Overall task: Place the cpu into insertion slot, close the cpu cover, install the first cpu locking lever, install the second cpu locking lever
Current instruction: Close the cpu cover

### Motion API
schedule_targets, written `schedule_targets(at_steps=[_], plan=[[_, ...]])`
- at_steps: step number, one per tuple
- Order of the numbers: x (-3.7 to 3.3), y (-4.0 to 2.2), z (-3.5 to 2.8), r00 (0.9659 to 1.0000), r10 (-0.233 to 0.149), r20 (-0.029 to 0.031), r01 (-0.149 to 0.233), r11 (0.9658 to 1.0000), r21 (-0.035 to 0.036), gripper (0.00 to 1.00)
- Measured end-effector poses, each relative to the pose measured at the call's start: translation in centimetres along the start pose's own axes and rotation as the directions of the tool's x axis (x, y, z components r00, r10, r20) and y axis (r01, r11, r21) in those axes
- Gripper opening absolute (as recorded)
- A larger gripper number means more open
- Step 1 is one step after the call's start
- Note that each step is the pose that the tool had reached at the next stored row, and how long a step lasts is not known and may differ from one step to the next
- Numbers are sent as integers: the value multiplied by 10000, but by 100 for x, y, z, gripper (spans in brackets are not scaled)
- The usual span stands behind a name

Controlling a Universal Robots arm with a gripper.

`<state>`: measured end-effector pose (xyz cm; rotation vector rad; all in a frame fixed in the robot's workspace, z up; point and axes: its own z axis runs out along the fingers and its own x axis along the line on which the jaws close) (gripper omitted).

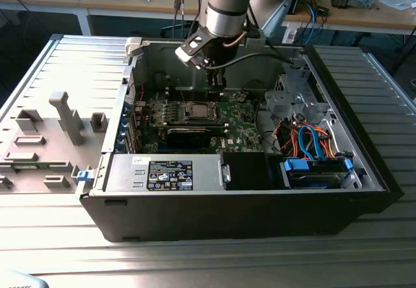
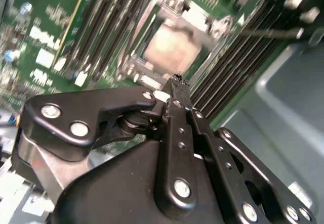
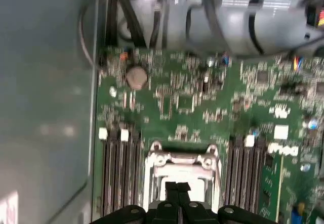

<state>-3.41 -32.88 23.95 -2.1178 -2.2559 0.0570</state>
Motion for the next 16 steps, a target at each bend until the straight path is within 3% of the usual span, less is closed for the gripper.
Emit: schedule_targets(at_steps=[1,2,7,16], plan=[[4,-61,40,10000,1,1,-1,10000,0,11],[5,-81,81,10000,-2,0,2,10000,0,11],[4,-80,169,10000,-1,-3,1,10000,0,11],[3,-77,257,10000,-11,-3,11,10000,0,11]])
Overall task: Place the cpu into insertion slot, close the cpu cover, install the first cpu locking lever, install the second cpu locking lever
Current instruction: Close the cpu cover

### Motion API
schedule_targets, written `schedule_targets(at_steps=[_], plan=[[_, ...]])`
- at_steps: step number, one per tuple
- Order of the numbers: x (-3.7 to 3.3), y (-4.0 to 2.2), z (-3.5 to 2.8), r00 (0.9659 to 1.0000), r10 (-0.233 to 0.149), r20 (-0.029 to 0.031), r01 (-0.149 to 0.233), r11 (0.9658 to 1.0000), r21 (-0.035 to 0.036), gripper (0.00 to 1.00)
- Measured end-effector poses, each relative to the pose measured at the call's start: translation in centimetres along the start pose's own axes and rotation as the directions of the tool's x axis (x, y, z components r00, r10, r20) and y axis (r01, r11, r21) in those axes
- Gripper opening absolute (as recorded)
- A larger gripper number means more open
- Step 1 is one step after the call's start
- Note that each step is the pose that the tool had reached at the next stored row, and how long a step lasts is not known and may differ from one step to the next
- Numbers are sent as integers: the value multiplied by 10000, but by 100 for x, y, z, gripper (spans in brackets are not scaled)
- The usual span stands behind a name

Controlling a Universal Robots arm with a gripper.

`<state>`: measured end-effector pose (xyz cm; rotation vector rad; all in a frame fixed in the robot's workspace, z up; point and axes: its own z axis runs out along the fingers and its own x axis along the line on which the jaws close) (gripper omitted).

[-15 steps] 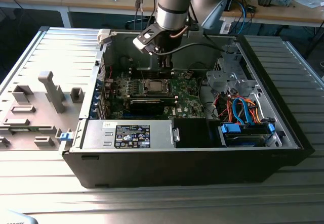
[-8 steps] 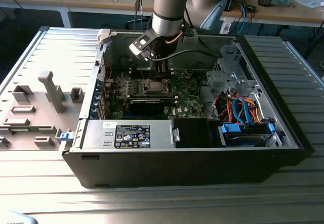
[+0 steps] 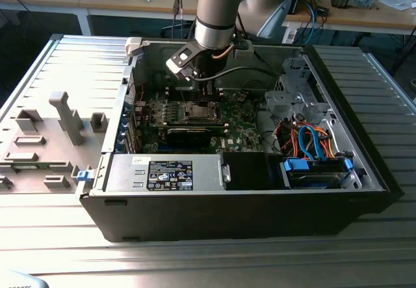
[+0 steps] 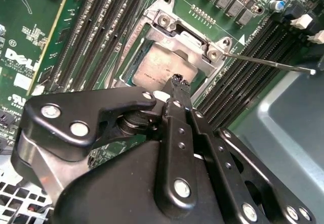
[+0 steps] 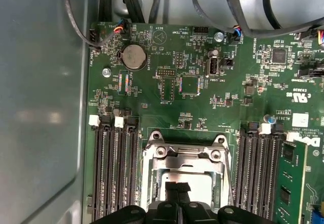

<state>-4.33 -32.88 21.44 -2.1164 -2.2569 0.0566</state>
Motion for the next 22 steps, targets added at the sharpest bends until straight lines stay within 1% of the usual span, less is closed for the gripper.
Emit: schedule_targets(at_steps=[2,4,7,8,10,11,13,14,15,16,17,20,22], plan=[[0,4,67,10000,-2,0,2,10000,-1,11],[-1,-2,90,10000,0,7,0,10000,3,11],[1,-17,92,10000,-2,11,2,10000,-11,11],[2,-20,82,10000,-3,10,3,10000,-34,11],[3,-39,42,10000,-2,25,3,10000,-74,11],[4,-66,21,10000,-3,29,3,9999,-123,11],[7,-109,12,10000,-5,31,5,9998,-179,11],[10,-149,14,10000,-3,34,4,9998,-210,11],[12,-179,15,10000,-3,30,4,9998,-215,11],[14,-223,18,10000,-6,13,6,9997,-225,11],[16,-251,20,10000,-5,6,5,9997,-229,11],[20,-306,28,10000,-5,-9,5,9997,-233,11],[21,-325,45,10000,-7,-23,7,9997,-233,11]])
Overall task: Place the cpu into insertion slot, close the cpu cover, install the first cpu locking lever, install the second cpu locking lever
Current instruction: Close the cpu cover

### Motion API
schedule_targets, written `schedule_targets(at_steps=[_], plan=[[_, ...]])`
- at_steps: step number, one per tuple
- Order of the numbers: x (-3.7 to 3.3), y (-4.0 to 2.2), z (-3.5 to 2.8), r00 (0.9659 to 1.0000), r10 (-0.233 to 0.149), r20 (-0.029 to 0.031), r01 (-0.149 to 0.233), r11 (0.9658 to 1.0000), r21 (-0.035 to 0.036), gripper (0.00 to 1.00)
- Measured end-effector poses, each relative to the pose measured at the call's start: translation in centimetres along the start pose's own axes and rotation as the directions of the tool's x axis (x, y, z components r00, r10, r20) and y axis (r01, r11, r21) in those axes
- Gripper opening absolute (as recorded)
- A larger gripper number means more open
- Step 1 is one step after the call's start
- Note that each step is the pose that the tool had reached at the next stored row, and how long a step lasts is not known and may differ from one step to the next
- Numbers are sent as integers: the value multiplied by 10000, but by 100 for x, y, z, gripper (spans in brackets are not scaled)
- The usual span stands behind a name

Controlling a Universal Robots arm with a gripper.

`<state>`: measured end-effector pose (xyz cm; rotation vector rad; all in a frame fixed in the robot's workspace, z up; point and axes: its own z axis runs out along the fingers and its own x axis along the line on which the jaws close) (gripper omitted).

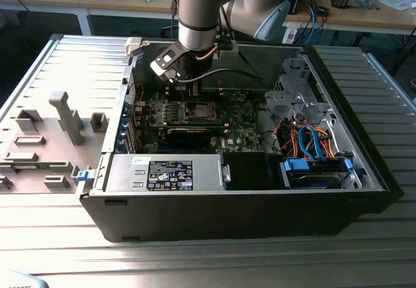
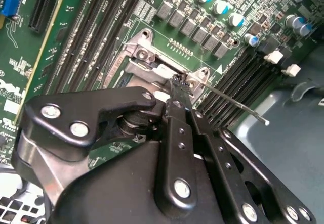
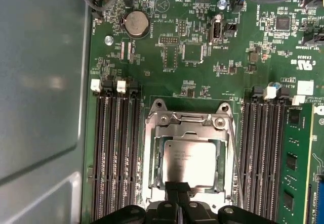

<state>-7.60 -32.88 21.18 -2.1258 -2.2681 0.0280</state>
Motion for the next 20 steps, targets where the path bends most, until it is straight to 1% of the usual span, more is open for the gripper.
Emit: schedule_targets(at_steps=[2,5,9,11,20], plan=[[0,-1,28,10000,-6,-1,6,10000,1,11],[0,-2,48,10000,-12,-2,12,10000,1,11],[0,-2,55,10000,-44,0,44,10000,2,11],[-2,15,62,10000,-51,0,51,10000,4,11],[-2,18,76,10000,-52,-13,52,10000,1,11]])
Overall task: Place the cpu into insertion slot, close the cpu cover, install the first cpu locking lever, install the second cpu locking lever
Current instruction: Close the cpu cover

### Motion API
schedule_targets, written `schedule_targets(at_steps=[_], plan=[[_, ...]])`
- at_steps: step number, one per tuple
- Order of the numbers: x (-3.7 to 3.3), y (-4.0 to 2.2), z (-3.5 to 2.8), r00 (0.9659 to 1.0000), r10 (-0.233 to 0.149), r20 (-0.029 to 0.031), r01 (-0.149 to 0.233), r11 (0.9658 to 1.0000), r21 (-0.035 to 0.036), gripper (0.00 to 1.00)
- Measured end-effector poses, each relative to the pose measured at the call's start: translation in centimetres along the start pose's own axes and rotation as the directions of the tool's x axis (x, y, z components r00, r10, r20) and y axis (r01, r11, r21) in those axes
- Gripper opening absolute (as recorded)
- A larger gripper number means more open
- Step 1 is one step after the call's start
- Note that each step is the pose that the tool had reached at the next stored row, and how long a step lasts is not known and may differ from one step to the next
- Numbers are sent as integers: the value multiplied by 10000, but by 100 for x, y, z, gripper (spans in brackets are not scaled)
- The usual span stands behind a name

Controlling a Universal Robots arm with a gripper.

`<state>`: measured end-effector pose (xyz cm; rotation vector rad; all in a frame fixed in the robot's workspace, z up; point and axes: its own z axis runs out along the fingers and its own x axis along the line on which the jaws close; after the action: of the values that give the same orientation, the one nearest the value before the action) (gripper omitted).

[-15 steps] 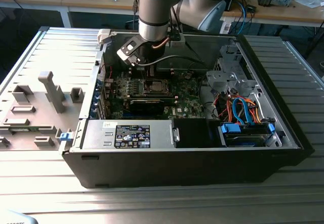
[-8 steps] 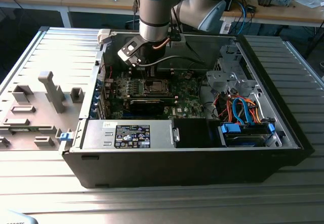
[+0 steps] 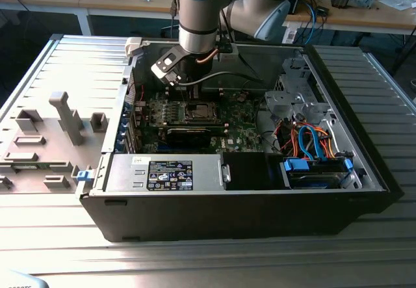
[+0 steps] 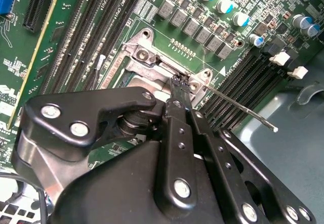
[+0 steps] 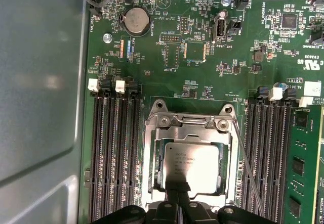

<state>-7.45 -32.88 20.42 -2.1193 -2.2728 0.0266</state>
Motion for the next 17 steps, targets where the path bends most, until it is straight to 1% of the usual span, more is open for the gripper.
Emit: schedule_targets(at_steps=[4,6,7,8,10,11,12,14,15,17], plan=[[0,0,5,10000,0,3,0,10000,2,11],[1,5,-8,10000,-3,-11,3,10000,-9,11],[3,11,-21,10000,-4,-19,4,10000,-19,11],[0,15,-51,10000,-1,-1,1,10000,-1,11],[-1,31,-92,10000,-2,-1,2,10000,1,11],[-2,56,-111,10000,0,-3,0,10000,14,11],[-4,82,-117,10000,1,-6,-1,10000,36,11],[-10,165,-127,10000,-1,-24,2,9999,120,11],[-12,196,-132,10000,-2,-29,3,9999,151,11],[-15,242,-159,10000,-12,-34,12,9998,187,11]])
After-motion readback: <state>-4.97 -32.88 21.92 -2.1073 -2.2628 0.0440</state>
